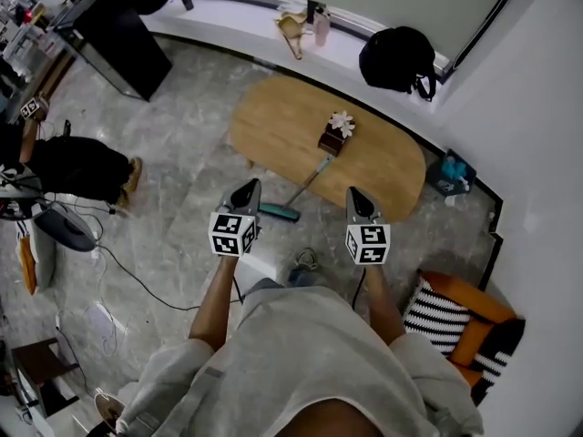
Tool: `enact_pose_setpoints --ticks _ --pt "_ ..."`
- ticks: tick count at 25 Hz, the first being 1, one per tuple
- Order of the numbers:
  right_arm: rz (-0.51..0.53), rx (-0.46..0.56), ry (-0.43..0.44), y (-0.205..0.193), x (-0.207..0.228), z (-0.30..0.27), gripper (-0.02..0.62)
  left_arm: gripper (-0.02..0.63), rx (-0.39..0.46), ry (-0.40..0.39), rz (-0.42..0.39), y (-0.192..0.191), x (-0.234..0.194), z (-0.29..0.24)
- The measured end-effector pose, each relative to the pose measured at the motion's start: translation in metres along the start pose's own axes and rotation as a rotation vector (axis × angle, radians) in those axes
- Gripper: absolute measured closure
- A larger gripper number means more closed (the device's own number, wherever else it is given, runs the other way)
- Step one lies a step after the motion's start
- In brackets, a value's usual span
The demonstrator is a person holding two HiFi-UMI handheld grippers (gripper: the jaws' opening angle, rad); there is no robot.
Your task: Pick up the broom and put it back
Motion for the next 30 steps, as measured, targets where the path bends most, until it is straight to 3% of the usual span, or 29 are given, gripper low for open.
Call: enact_pose_setpoints --ticks 18,30 --pt "-0.064 -0.084 0.026 -0.027 -0.004 -0.064 0.594 0.603 -0.112 -0.017 0.043 -0.017 -0.038 -0.051" --pt "-0.131 -0.173 0.022 -0.073 -0.021 -0.111 0.594 0.603 -0.188 -0.026 0.093 -0.053 -0.087 -0.083"
Point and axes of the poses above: the fingertips, and each gripper's own axes: z backward along the fingers, x to its right, y out of its top, the point moved 6 cm from there along z, backward along the fingers, and after that the axes turned 15 degrees about z, right-handed, at the moved point
